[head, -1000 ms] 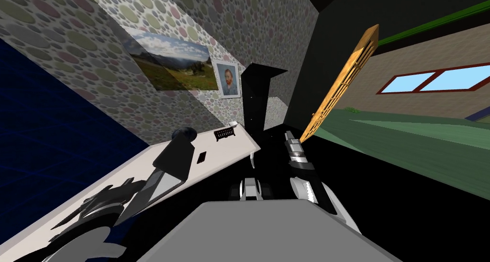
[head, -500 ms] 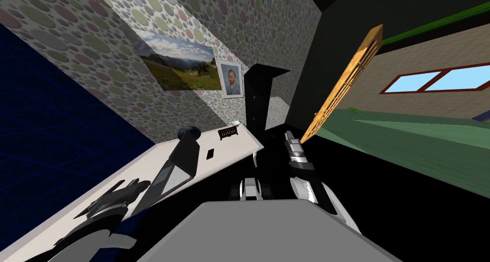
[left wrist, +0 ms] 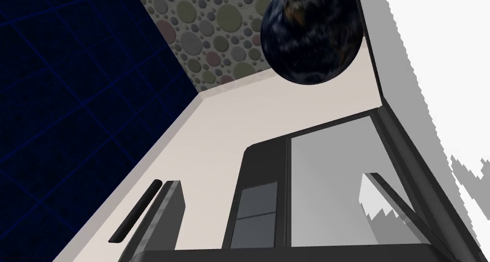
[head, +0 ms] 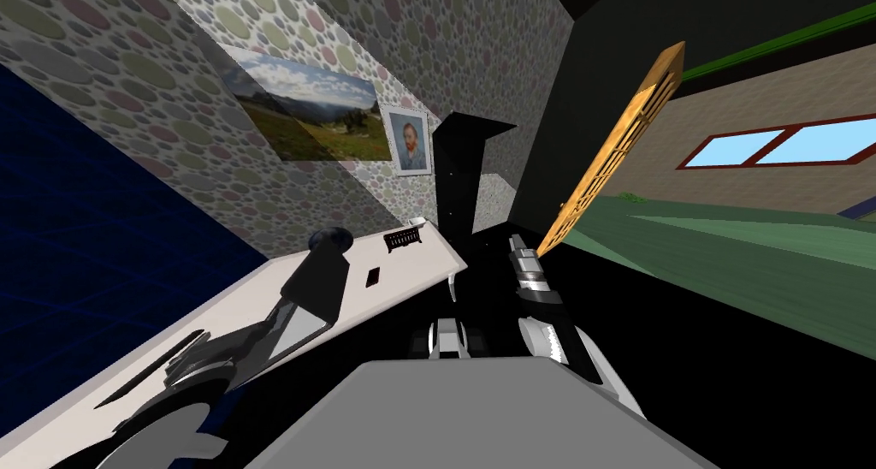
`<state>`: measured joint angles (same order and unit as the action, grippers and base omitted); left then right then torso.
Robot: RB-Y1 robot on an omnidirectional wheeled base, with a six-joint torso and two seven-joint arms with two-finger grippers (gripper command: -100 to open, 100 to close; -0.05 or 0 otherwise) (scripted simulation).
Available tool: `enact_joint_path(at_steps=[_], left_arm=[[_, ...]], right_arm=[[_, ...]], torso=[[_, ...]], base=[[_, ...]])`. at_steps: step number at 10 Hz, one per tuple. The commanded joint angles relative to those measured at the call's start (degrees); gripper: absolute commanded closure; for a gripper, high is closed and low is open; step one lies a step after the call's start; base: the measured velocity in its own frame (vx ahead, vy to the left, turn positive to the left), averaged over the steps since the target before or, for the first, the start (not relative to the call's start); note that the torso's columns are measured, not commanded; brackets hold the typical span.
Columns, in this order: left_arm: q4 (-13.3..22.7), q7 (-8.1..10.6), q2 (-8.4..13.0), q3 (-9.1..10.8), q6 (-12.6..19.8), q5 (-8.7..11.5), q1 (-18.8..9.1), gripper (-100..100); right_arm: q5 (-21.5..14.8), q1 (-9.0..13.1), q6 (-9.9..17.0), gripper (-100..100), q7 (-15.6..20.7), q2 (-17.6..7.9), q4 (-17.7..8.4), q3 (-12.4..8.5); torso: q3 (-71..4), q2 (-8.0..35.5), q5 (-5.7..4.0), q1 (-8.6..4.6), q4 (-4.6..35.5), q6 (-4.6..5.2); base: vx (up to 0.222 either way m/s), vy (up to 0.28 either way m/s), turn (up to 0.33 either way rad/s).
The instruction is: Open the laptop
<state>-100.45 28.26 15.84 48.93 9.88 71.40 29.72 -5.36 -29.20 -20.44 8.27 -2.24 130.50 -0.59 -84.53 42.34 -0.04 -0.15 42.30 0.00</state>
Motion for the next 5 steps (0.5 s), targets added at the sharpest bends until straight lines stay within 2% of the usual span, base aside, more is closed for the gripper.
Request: enact_joint_path(at_steps=[1, 5], left_arm=[[0.28, -0.30, -0.75, -0.30, -1.31, -0.57, -1.00, -100], [0.79, -0.77, -1.96, -0.80, -3.40, -1.53, -2.73, -100]], right_arm=[[0.00, 0.00, 0.00, 0, 0.00, 0.00, 0.00, 0.00], [0.00, 0.00, 0.00, 0, 0.00, 0.00, 0.00, 0.00]], torso=[[0.04, 0.06, 0.02, 0.10, 0.02, 0.00], [-0.13, -0.21, 0.03, 0.07, -0.06, 0.12]], base=[[0.050, -0.166, -0.004], [0.074, -0.169, -0.004]])
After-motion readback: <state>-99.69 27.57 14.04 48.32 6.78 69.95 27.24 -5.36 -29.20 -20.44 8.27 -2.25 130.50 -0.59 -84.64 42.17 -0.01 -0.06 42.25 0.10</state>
